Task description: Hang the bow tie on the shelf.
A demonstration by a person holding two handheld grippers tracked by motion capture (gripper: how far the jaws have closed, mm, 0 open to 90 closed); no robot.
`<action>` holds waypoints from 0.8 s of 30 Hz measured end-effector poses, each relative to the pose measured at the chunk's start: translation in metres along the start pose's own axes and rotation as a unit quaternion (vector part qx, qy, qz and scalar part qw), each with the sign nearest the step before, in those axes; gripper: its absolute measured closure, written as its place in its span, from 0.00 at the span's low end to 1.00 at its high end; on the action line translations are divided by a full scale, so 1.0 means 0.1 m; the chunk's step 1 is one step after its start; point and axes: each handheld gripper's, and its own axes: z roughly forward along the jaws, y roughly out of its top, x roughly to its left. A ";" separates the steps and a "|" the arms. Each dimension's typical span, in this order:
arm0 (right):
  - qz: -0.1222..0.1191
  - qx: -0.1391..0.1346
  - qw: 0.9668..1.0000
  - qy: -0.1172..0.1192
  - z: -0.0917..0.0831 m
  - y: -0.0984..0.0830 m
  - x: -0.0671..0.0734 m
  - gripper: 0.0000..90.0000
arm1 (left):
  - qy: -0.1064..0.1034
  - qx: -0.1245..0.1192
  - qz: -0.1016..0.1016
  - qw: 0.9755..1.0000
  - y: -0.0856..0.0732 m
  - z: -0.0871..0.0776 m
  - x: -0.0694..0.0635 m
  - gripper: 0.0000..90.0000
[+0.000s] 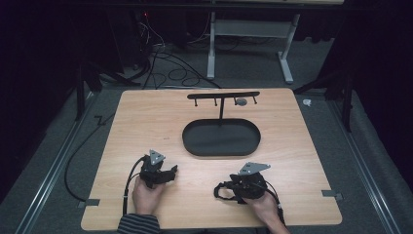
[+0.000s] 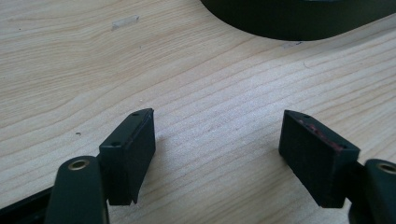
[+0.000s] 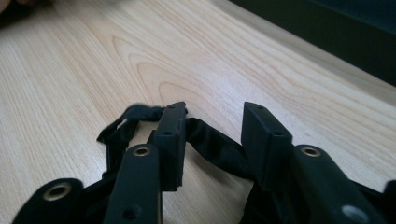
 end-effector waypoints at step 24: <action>-0.037 0.013 0.999 -0.002 -0.04 -0.02 0.02 0.99 | 0.000 0.000 0.000 1.000 0.00 0.00 0.00 0.31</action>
